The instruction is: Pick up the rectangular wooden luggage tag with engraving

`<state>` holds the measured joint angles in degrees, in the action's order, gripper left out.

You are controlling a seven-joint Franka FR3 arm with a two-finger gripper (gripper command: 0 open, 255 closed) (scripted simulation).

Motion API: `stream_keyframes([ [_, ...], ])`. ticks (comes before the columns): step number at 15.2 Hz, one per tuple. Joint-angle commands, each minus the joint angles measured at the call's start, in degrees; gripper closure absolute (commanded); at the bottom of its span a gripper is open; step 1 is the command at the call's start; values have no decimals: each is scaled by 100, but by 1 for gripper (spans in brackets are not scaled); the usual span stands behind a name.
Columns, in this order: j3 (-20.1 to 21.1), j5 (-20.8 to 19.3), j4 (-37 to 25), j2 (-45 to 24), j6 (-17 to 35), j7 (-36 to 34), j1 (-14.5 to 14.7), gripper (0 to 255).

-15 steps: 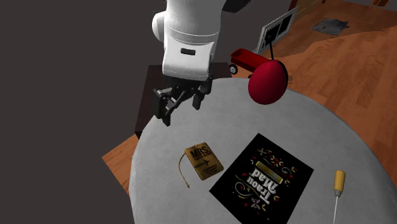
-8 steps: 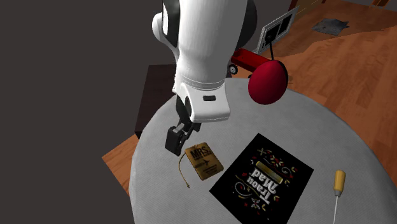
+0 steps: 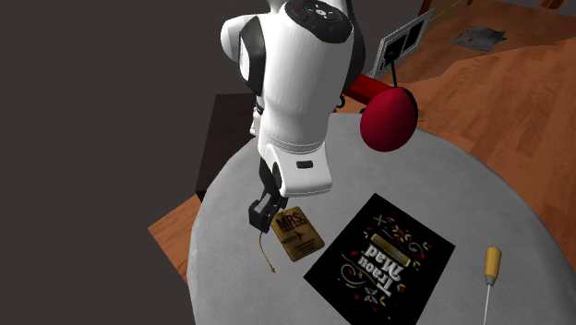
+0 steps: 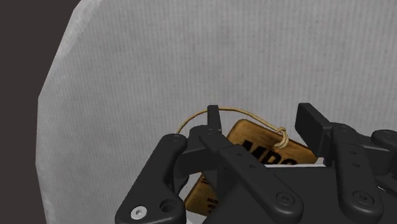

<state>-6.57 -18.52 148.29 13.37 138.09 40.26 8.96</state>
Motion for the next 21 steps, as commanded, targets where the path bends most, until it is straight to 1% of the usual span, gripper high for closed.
stream_keyframes([
  [1,1,-3,3,-13,18,-7,0,255],
  [9,-5,-4,6,-1,11,5,-5,255],
  [21,26,209,-442,603,-1026,265,68,255],
])
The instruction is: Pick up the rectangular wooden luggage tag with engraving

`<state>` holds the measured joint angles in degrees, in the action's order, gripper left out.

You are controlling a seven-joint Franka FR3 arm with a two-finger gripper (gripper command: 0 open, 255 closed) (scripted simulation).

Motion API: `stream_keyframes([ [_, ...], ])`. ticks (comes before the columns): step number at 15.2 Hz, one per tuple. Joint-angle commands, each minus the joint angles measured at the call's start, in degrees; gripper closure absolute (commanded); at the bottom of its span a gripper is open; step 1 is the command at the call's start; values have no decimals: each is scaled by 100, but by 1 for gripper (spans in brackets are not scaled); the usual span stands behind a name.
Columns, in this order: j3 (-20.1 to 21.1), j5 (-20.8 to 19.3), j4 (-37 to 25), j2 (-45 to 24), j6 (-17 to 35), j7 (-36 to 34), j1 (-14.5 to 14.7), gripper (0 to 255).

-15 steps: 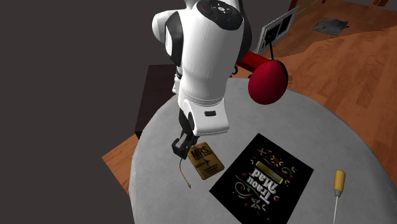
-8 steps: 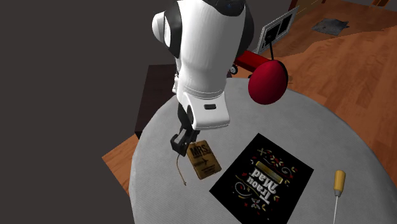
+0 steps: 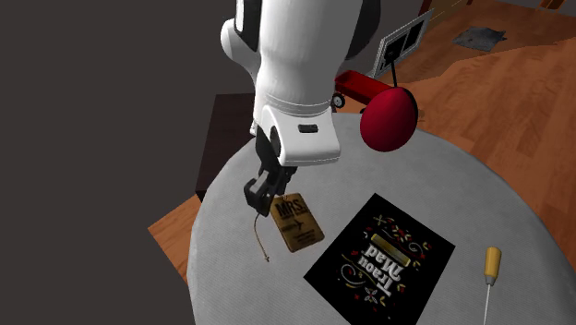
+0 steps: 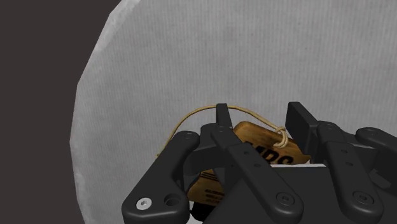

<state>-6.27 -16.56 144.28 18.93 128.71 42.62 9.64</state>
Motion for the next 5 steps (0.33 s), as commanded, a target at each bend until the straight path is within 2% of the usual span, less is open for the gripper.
stream_keyframes([
  [1,-1,27,-86,86,-171,48,5,255],
  [5,7,56,-189,166,-351,87,15,255],
])
